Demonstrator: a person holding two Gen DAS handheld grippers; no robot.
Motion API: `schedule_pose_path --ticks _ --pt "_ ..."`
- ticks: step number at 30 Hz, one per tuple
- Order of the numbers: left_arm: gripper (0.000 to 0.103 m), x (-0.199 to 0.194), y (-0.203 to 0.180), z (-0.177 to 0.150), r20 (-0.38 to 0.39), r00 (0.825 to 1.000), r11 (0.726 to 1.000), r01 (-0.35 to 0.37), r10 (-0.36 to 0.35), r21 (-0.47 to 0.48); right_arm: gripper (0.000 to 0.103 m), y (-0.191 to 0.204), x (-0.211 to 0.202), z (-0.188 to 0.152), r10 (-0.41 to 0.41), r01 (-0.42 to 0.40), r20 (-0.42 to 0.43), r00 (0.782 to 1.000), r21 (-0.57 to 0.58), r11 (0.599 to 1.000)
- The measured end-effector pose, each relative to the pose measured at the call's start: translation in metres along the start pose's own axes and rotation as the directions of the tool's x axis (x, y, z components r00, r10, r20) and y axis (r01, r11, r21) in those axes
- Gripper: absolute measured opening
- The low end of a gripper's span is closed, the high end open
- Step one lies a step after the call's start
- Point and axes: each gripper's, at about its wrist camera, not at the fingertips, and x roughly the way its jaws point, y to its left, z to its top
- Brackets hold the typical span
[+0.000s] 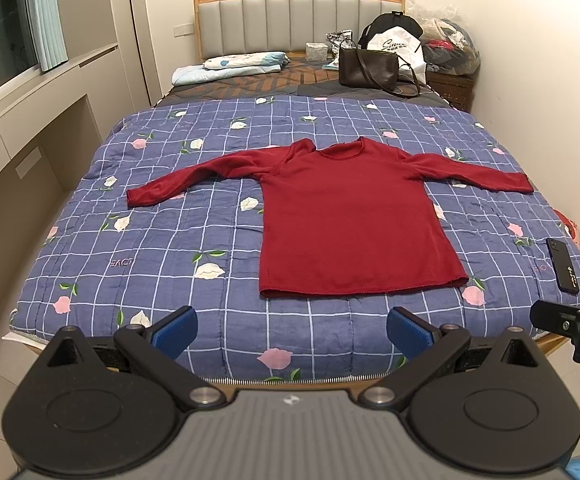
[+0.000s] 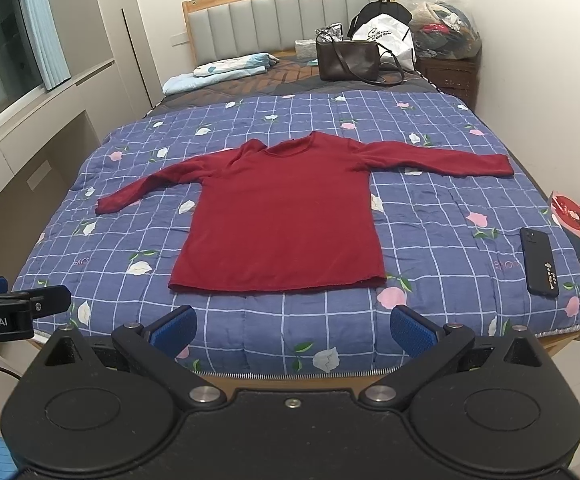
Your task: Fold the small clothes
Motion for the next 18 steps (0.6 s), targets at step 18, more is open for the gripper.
schedule_pose_path --ticks 18 --pt "0.103 0.018 0.017 0.015 -0.05 0.999 1.0 0.019 -0.019 0.001 0.103 0.022 0.009 0.02 -0.193 0.191 -0.108 0.975 -0.029 0.981"
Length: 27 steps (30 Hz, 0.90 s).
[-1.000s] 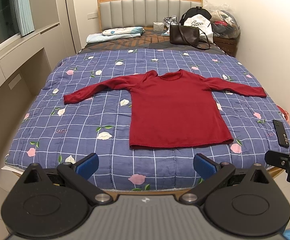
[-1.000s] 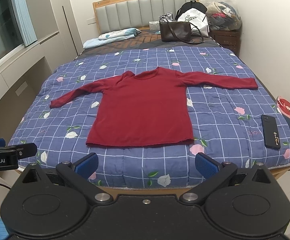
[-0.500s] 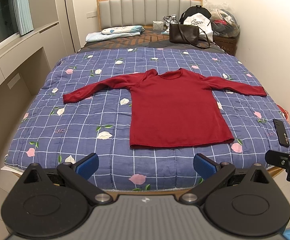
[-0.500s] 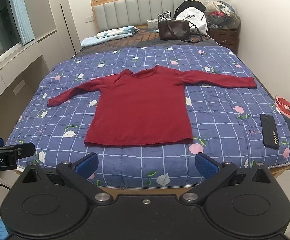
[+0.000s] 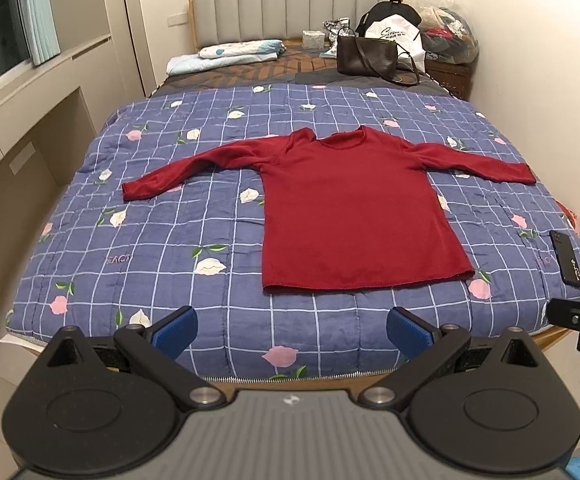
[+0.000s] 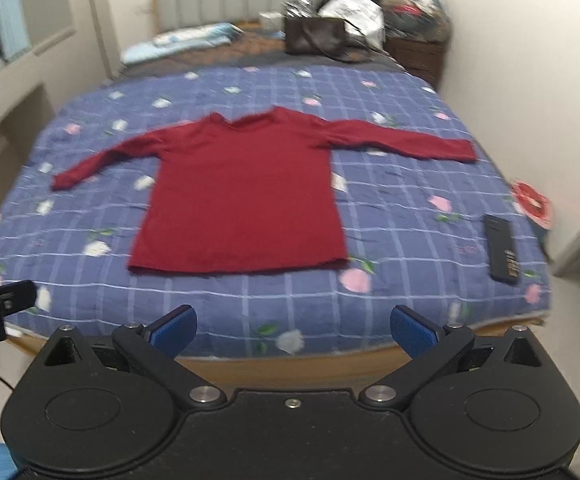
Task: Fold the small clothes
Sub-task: 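Move both tools toward the red sweater, right tool toward its outstretched sleeve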
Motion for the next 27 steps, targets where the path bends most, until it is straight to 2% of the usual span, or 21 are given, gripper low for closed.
schedule_pose_path --ticks 4,9,17,23,27 --pt "0.103 0.003 0.008 0.011 -0.014 1.0 1.0 0.006 -0.006 -0.03 0.103 0.012 -0.01 0.015 -0.122 0.121 -0.006 0.993 -0.03 0.992" --pt "0.103 0.003 0.012 0.023 -0.007 1.0 0.999 0.002 -0.002 -0.033 0.103 0.02 -0.027 0.036 -0.198 0.198 0.018 0.98 -0.038 0.979" --pt "0.103 0.014 0.002 0.043 -0.017 1.0 1.0 -0.008 0.007 -0.029 0.103 0.014 -0.026 0.061 -0.19 0.19 0.021 0.982 -0.003 0.982" --pt "0.103 0.033 -0.013 0.063 -0.037 0.999 0.999 -0.026 0.025 -0.032 0.103 -0.003 0.0 0.084 -0.188 0.188 -0.008 0.982 0.014 0.982" --pt "0.103 0.054 -0.03 0.083 -0.057 0.997 0.998 -0.045 0.043 -0.035 0.103 -0.023 0.027 0.107 -0.141 0.143 -0.043 0.989 0.048 0.989"
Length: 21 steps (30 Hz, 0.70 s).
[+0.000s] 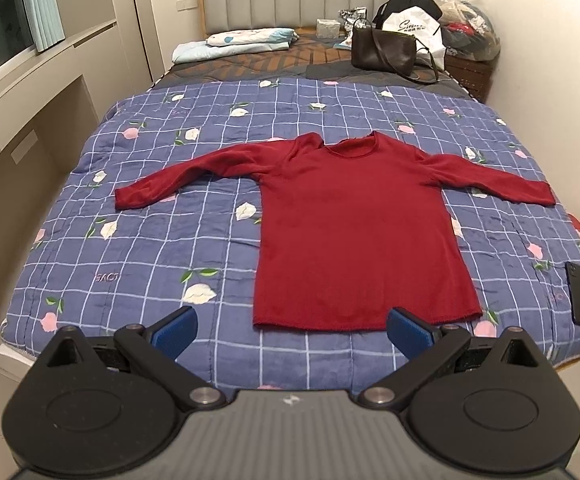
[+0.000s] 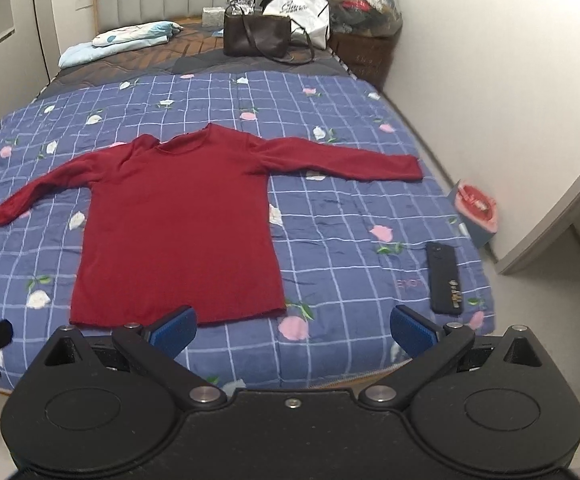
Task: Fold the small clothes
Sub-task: 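Move both tools toward the red sweater, right tool toward its outstretched sleeve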
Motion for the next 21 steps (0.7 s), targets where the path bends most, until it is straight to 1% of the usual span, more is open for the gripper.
schedule_pose_path --ticks 3,7,11,16,21 --pt "0.103 0.02 -0.02 0.021 -0.03 0.999 1.0 -0.028 0.028 -0.005 0.103 -0.012 0.029 0.026 0.03 -0.029 -0.029 0.999 0.012 1.0" --pt "0.103 0.047 -0.051 0.055 -0.066 0.997 0.999 -0.038 0.037 -0.005 0.103 -0.034 0.073 0.066 0.089 -0.086 -0.076 0.993 0.045 0.995" --pt "0.103 0.076 -0.086 0.091 -0.099 0.994 0.999 -0.048 0.047 -0.006 0.103 -0.055 0.113 0.102 0.109 -0.104 -0.115 0.987 0.045 0.994" --pt "0.103 0.115 -0.132 0.134 -0.141 0.989 0.998 -0.05 0.046 -0.023 0.103 -0.084 0.166 0.141 0.157 -0.147 -0.184 0.97 0.068 0.987" --pt "0.103 0.148 -0.173 0.168 -0.167 0.984 0.998 -0.069 0.065 -0.015 0.103 -0.108 0.209 0.168 0.184 -0.167 -0.226 0.957 0.096 0.981"
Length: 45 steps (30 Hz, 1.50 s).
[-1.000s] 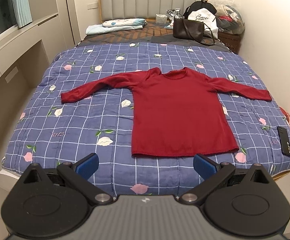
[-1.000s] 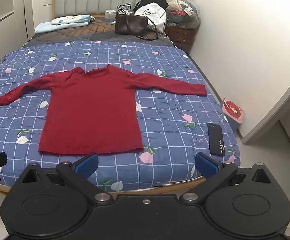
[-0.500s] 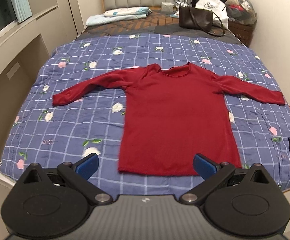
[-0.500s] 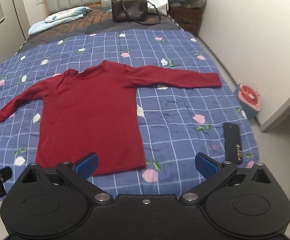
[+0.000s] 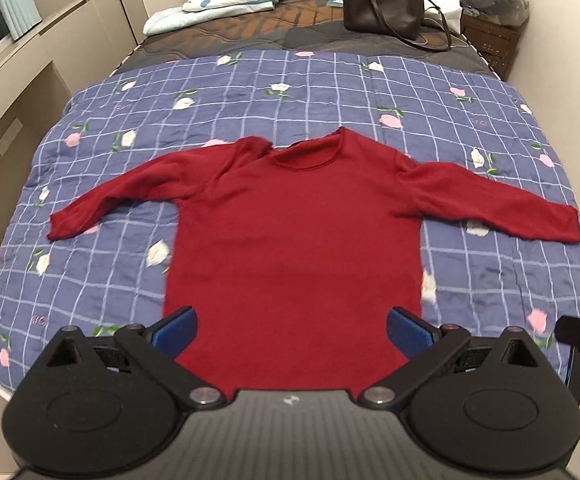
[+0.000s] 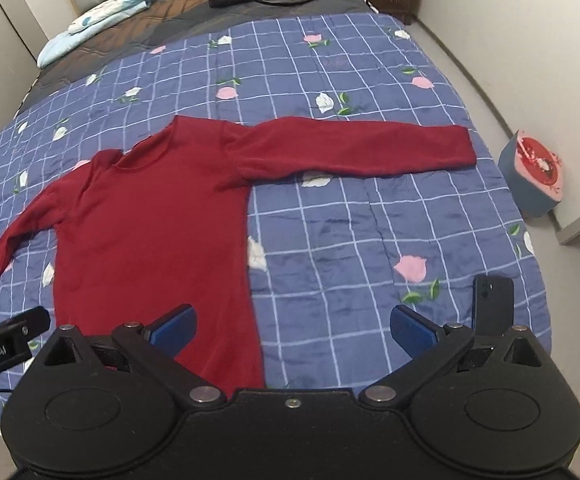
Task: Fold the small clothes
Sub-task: 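Move both tools toward the red sweater, right tool toward its outstretched sleeve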
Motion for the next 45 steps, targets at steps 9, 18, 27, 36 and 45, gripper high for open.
schedule_pose_path --ticks 9,18,27,36,45 --pt "0.103 0.039 -0.057 0.043 -0.068 0.996 0.997 -0.054 0.057 0.051 0.103 -0.035 0.047 0.053 0.036 -0.034 -0.054 0.998 0.039 0.999" --pt "0.103 0.076 -0.08 0.068 -0.116 0.989 0.992 -0.086 0.097 0.09 0.103 -0.055 0.081 0.081 0.06 -0.052 -0.087 0.994 0.091 0.994" --pt "0.103 0.109 -0.087 0.092 -0.112 0.991 0.989 -0.061 0.076 0.135 0.103 -0.066 0.108 0.091 0.003 0.011 -0.102 0.995 0.139 0.99" --pt "0.103 0.154 -0.086 0.123 -0.09 0.996 0.981 -0.003 0.02 0.192 0.103 -0.064 0.123 0.102 -0.109 0.125 -0.095 0.989 0.181 0.976" --pt "0.103 0.203 -0.101 0.149 -0.077 0.996 0.981 -0.037 0.053 0.19 0.103 -0.096 0.169 0.108 -0.135 0.143 -0.05 0.99 0.218 0.965"
